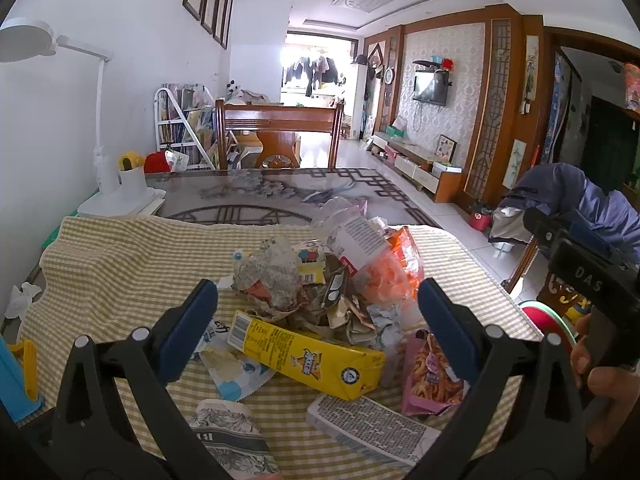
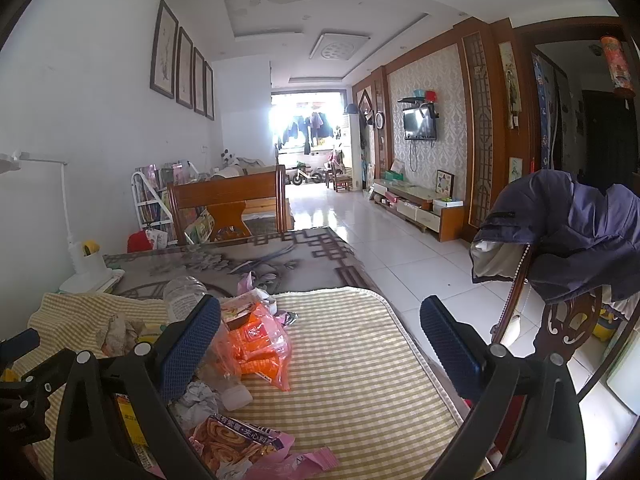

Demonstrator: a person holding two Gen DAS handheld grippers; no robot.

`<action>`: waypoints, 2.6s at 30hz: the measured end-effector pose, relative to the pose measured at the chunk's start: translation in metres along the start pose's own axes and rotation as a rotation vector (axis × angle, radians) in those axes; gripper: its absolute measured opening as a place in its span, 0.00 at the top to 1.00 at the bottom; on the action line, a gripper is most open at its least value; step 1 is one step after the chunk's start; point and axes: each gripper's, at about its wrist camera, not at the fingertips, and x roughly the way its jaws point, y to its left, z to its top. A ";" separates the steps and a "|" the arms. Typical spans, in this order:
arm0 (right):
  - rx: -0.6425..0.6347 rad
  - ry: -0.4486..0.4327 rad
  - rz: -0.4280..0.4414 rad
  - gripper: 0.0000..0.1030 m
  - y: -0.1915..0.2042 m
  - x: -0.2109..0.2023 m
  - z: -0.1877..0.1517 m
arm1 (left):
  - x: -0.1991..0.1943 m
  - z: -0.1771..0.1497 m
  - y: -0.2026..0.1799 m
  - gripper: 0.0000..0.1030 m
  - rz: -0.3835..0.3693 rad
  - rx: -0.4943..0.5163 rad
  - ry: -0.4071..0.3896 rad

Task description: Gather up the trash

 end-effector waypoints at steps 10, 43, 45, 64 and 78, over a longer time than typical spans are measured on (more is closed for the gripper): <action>0.004 0.007 -0.004 0.07 -0.006 0.002 -0.002 | -0.002 -0.006 0.003 0.05 0.004 0.001 0.004; -0.007 0.017 -0.013 0.07 -0.005 0.004 -0.007 | 0.006 -0.001 0.003 0.05 0.035 -0.004 0.033; -0.007 0.018 -0.012 0.07 -0.005 0.004 -0.006 | 0.006 -0.001 0.003 0.05 0.036 -0.005 0.034; -0.009 0.026 -0.015 0.07 -0.006 0.006 -0.009 | 0.008 -0.002 0.004 0.05 0.041 -0.007 0.041; -0.002 0.037 -0.014 0.07 -0.008 0.008 -0.014 | 0.006 -0.004 0.004 0.05 0.076 -0.020 0.026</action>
